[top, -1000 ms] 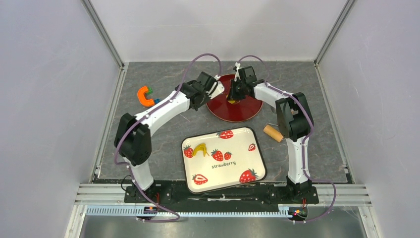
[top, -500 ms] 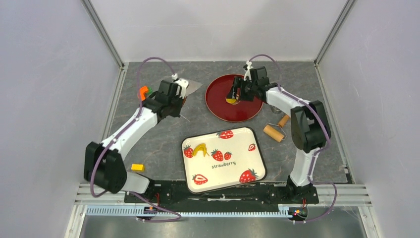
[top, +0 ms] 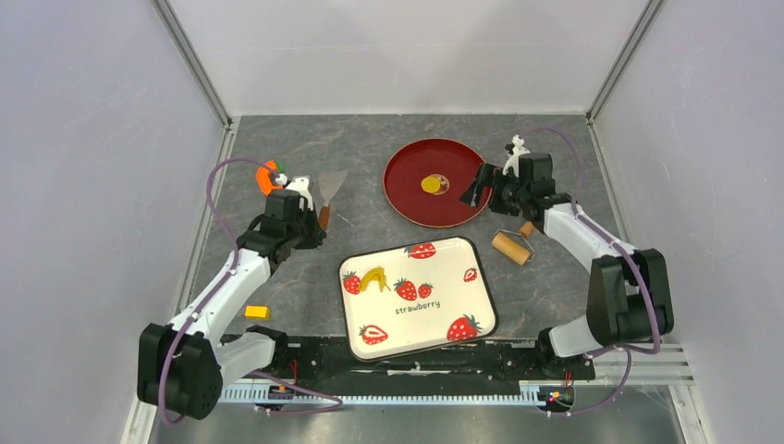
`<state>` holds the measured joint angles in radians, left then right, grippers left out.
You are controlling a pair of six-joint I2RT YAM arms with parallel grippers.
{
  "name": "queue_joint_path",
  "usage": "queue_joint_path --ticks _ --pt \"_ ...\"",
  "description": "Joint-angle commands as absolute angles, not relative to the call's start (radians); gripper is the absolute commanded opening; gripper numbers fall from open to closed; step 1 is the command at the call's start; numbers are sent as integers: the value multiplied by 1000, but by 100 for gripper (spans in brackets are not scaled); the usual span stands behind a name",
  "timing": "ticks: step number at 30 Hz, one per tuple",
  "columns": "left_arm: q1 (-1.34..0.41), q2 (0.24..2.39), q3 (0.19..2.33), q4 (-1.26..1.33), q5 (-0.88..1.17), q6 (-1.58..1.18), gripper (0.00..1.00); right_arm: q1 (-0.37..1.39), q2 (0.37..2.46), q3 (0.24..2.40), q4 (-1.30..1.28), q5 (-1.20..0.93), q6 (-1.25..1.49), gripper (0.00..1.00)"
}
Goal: Roll out the dumpling wrappers from the dough
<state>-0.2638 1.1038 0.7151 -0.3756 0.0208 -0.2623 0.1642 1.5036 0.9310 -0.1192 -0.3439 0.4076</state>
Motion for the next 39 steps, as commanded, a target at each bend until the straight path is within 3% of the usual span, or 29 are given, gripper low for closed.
queue_joint_path --ticks 1,11,18,21,24,31,39 --pt "-244 1056 674 -299 -16 -343 2 152 1402 840 -119 -336 346 98" --pt "-224 1142 641 -319 -40 -354 2 144 1299 736 -196 -255 257 98" --pt "-221 1163 706 -373 18 -333 33 143 1241 709 -233 -208 218 98" --pt "-221 1169 733 -401 25 -332 54 143 1225 710 -249 -192 196 98" --pt "-221 1151 739 -399 18 -351 65 143 1218 712 -260 -184 185 98" --pt "-210 1049 678 -213 108 -483 79 142 1213 712 -255 -186 193 98" --pt "-162 988 517 289 330 -761 81 142 1162 696 -204 -199 199 98"
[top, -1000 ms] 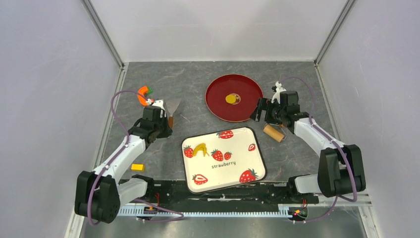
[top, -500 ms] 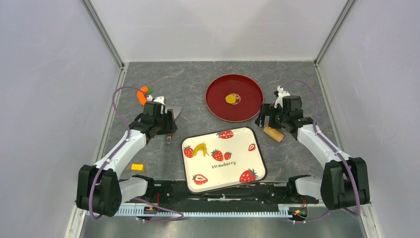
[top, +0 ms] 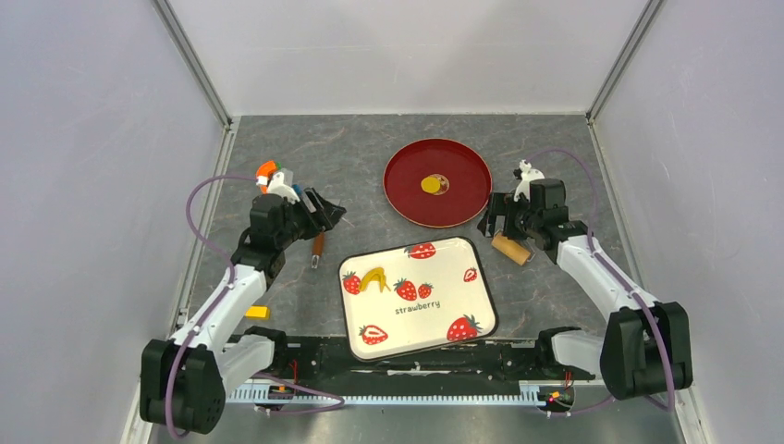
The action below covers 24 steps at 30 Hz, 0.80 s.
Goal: Roll out the dumpling wrappers from the dough
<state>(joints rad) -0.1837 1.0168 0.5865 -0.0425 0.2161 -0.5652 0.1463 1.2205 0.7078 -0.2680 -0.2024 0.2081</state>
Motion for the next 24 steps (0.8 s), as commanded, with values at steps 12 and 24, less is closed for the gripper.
queue_joint_path --ticks 12,24 --pt "-158 710 392 330 -44 -419 80 142 1029 616 -64 -28 143 98" --pt "-158 730 269 380 -87 -151 81 144 817 176 504 233 -46 98"
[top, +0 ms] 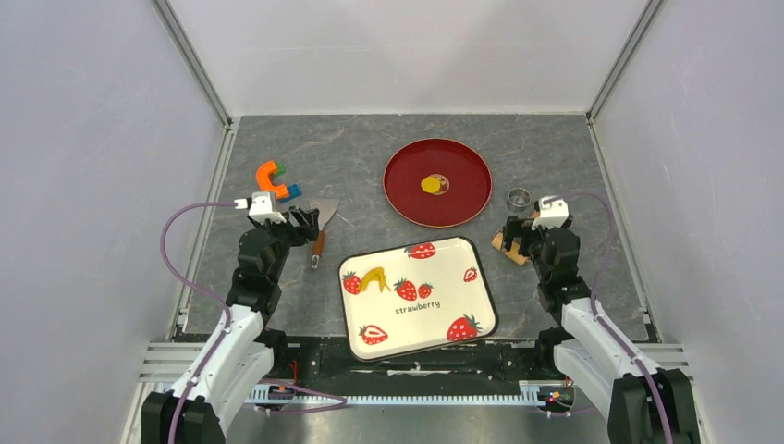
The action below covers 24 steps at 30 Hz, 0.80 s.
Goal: Roll out the dumpling wrappers from the dough
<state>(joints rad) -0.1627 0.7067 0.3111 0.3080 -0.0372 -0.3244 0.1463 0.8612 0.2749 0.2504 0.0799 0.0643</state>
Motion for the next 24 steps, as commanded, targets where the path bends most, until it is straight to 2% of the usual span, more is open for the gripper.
queue_joint_path --ticks 1,5,10,21,24 --pt "-158 745 257 388 -104 -127 81 144 813 131 556 270 -47 98" --pt "-158 822 207 463 -190 -92 81 142 824 -56 803 324 -79 98" --pt "-158 963 155 635 -181 -86 81 142 947 -236 1209 354 -104 98" --pt "-142 1271 285 808 -126 28 81 142 1264 -172 1476 426 -161 98" --pt "-94 1329 293 863 -47 46 81 142 1369 -166 1558 418 -168 98"
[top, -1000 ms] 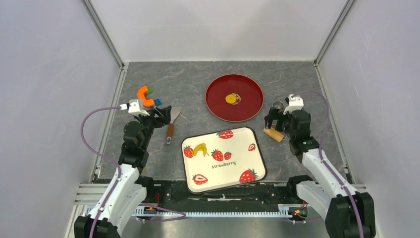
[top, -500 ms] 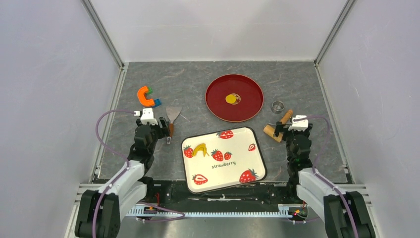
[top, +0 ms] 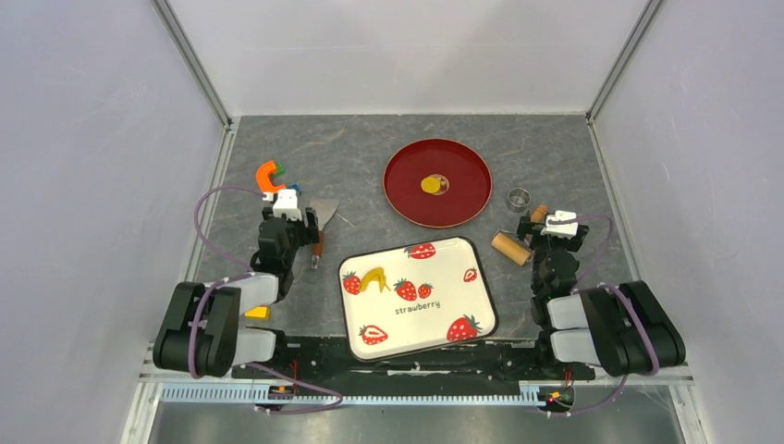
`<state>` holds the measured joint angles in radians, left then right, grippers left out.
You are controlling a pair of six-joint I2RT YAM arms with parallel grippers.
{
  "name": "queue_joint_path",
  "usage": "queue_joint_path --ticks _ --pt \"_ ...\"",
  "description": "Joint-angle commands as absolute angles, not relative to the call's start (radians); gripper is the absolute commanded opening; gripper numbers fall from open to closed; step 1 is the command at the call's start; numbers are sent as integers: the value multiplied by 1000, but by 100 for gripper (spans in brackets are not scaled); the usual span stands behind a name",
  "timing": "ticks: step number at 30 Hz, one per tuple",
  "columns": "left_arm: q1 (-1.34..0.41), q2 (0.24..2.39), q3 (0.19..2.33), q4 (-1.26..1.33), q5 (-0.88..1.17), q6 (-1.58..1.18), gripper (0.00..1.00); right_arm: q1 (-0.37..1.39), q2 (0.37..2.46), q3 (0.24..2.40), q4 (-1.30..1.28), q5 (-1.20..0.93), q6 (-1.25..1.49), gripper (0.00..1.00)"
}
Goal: Roll out the dumpling wrappers from the dough
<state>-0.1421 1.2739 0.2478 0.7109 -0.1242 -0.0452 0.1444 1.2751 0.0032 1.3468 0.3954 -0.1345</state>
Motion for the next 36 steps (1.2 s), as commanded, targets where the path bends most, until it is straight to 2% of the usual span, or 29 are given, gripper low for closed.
queue_joint_path --ticks 1,3,5,8,36 --pt "-76 1350 290 893 -26 37 81 143 1392 -161 1592 415 -181 98" --pt "-40 1412 286 958 17 17 81 142 1366 -133 1490 366 -190 98" --pt "-16 1483 278 1045 52 11 81 142 1384 -122 1502 352 -199 98" --pt "-6 1467 282 1018 44 -22 81 142 1383 -95 1444 378 -186 98" --pt "-8 1472 284 1019 39 -21 82 142 1384 -97 1453 379 -186 98"
